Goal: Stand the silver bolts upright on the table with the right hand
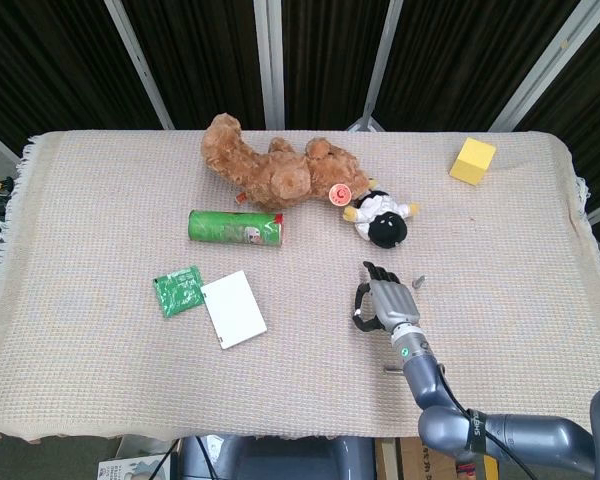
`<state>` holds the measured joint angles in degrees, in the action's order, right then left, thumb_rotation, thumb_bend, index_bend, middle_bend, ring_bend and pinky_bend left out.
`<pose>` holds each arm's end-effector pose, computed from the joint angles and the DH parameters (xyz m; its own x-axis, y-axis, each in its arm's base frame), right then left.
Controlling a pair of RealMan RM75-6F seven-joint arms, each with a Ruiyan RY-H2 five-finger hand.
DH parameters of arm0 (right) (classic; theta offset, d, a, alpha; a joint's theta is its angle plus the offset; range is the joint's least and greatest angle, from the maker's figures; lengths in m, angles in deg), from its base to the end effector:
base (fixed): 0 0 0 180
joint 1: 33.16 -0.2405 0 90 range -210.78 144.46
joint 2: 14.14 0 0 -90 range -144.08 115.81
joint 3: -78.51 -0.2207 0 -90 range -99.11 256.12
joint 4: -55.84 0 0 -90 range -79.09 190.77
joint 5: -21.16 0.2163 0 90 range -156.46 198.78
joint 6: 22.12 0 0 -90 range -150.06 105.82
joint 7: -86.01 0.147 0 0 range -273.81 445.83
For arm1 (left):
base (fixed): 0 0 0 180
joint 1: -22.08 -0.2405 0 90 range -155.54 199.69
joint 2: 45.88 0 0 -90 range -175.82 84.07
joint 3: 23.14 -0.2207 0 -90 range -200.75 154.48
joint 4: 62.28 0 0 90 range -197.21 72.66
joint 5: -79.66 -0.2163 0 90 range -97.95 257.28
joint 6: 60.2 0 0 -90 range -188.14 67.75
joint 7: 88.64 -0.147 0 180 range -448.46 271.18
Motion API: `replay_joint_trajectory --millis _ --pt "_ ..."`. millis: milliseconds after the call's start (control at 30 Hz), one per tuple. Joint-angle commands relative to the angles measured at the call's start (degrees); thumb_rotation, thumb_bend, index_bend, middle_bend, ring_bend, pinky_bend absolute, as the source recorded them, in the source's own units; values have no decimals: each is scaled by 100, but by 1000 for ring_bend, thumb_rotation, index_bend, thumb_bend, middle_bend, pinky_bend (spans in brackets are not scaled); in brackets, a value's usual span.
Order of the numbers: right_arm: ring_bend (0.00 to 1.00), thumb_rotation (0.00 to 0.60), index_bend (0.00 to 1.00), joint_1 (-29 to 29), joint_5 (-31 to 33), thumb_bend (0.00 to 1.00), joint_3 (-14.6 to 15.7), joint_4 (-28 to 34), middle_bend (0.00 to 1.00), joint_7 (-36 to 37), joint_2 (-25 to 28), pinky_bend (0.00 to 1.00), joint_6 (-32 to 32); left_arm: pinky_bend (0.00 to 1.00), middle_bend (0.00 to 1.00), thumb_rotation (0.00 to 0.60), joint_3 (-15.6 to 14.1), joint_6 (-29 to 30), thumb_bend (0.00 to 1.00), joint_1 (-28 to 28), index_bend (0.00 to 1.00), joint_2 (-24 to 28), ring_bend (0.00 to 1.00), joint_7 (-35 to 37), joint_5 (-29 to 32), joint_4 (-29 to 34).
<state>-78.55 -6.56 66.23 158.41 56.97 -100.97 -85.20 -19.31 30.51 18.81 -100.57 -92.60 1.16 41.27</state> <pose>-0.1139 -0.2915 -0.0255 0.1446 -0.4853 0.8623 -0.9834 0.0260 0.1795 -0.2895 0.1418 0.1880 0.4367 -0.0394 0.8987 0.8775 0.2389 -0.4159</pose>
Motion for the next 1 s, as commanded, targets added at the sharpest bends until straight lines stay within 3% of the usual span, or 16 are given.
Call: replay_joint_trajectory --millis 33,1000 --pt "15 600 559 -3 -2 433 5 0 12 -3 1 86 -3 184 72 600 0 2 117 -2 91 -1 47 3 1 -1" --pt "15 600 521 -54 34 433 108 106 11 -72 130 86 75 184 72 600 1 2 117 -1 91 -5 47 -12 5 -1"
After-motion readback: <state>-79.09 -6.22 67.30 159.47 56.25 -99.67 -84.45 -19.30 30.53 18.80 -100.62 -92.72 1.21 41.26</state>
